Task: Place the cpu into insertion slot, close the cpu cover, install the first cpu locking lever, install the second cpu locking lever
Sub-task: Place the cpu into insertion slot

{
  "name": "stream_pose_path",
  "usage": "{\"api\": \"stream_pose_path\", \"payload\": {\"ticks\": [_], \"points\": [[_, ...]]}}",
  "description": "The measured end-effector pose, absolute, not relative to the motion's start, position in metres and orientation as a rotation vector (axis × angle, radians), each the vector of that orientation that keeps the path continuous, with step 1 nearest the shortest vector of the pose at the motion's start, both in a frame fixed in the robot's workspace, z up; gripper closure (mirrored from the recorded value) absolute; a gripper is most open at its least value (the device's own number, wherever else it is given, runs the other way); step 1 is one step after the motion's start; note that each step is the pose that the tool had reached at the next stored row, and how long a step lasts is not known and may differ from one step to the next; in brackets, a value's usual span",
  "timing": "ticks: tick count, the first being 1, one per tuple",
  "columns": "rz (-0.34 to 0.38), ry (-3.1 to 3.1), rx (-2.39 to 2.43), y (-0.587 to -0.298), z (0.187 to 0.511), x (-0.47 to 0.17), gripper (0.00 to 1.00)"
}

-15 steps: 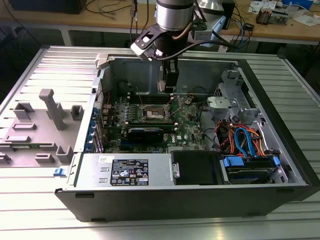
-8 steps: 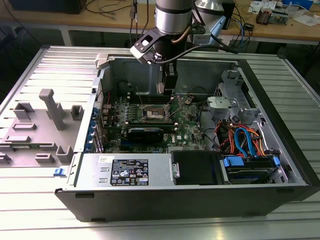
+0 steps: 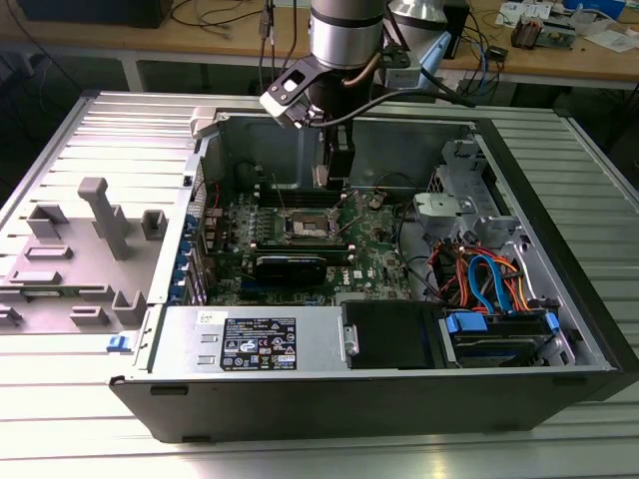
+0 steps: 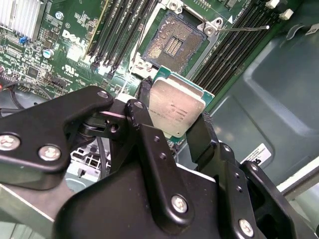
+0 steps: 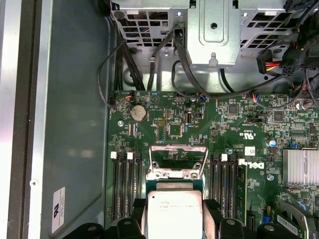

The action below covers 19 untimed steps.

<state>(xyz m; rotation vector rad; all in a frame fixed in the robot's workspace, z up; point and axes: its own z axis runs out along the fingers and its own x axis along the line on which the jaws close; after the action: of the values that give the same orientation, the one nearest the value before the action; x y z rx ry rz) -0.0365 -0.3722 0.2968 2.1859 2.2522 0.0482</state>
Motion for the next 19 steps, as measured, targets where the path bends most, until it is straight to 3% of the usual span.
{"api": "stream_pose_path", "payload": {"ticks": [19], "points": [[0.049,2.252,2.186,-0.372,0.262,-0.043,0.46]]}}
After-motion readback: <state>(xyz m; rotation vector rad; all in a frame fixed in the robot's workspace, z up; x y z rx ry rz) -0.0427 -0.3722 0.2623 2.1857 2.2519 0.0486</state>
